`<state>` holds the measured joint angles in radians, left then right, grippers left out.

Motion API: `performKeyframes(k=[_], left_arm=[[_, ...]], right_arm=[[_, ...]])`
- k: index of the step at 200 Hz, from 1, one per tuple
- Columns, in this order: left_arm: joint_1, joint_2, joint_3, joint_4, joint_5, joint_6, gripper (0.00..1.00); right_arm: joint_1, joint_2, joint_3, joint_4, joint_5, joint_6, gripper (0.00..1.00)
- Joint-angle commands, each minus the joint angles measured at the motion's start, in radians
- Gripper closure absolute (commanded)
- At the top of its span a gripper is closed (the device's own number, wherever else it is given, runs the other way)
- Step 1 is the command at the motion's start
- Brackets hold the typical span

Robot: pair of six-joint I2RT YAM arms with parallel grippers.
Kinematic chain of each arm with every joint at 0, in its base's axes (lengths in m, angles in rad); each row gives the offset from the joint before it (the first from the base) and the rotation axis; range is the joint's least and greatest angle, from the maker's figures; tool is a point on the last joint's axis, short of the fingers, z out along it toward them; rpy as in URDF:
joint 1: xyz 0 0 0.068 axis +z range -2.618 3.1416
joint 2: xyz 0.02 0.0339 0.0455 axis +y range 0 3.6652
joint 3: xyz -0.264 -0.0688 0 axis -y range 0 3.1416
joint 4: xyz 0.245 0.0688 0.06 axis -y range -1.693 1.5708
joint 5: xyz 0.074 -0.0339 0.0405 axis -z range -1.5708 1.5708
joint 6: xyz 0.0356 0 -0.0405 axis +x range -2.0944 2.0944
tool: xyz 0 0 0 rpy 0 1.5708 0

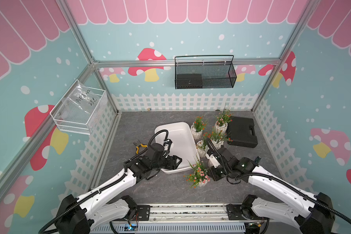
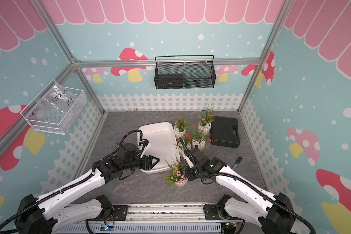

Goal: Put the potted gypsophila into the storage box
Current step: Pick up the baby's breath potted plant from the center of the board.

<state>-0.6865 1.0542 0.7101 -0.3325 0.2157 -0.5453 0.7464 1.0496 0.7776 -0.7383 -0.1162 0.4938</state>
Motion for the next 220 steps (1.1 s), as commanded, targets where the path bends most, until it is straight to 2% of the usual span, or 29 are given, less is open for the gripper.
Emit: performKeyframes(k=[1,104,220], left_arm=[[-0.01,-0.013,-0.015,-0.015,-0.021,0.01,0.29],[-0.027,-0.015,-0.011,-0.036,-0.053,0.021,0.27],[-0.037,-0.019,-0.008,-0.054,-0.087,0.027,0.26]], right_arm=[[-0.021,0.019,-0.024,0.039,-0.038,-0.015,0.71],[-0.076,0.111,-0.064,0.137,-0.093,-0.04,0.72],[-0.078,0.171,-0.086,0.177,-0.113,-0.044,0.78]])
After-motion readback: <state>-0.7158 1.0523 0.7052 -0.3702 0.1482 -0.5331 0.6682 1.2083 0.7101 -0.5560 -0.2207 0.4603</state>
